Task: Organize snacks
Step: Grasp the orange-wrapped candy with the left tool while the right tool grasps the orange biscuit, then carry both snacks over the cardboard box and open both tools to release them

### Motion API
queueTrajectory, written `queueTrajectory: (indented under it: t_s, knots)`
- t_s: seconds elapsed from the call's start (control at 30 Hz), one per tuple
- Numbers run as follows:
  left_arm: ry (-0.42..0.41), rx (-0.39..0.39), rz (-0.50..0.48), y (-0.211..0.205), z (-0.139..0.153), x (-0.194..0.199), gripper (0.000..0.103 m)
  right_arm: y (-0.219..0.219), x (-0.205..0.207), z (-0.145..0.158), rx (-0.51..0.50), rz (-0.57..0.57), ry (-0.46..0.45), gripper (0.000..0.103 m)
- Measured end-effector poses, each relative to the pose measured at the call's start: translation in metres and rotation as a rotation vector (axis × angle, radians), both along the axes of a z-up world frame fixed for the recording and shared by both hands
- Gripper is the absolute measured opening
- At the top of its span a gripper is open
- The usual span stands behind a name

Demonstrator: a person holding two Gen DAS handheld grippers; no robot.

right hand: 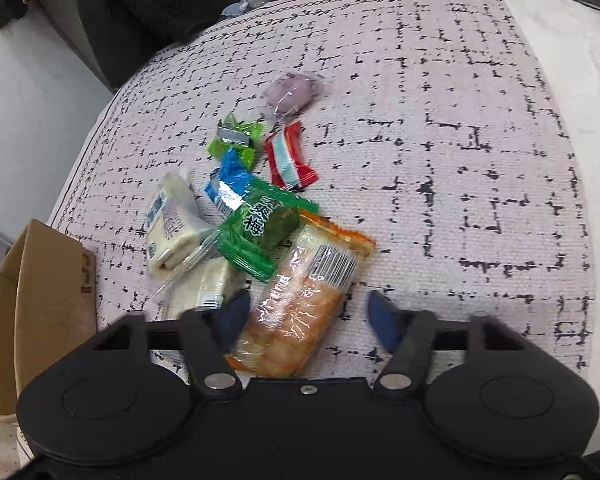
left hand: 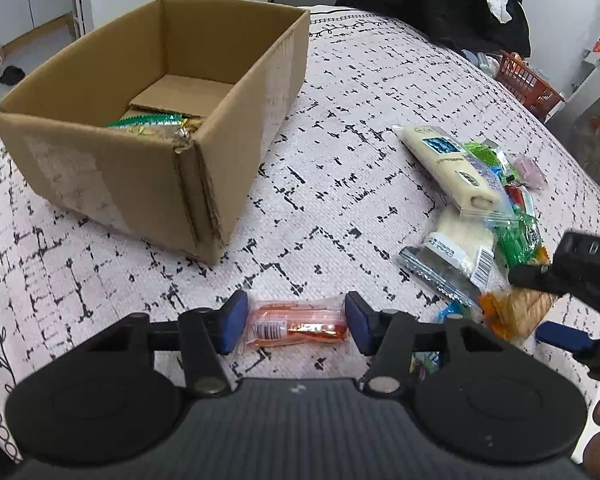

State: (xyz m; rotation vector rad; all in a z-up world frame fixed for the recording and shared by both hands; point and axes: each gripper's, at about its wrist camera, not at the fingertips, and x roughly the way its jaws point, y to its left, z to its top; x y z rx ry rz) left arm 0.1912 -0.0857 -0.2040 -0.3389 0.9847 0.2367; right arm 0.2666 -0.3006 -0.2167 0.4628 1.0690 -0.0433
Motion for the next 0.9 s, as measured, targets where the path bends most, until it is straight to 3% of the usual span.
queueTrajectory:
  t_s: [0.07, 0.4, 0.9]
  knots:
    - [-0.001, -0.01, 0.007, 0.002, 0.002, -0.001, 0.051, -0.003, -0.002, 0.001, 0.015, -0.005, 0.004, 0.039]
    - [-0.081, -0.07, 0.008, 0.011, 0.029, -0.015, 0.051, -0.004, -0.022, 0.032, 0.033, -0.027, -0.048, 0.038]
    - [-0.219, -0.128, -0.022, 0.03, 0.075, -0.031, 0.051, 0.023, -0.055, 0.078, 0.007, 0.03, -0.129, 0.038]
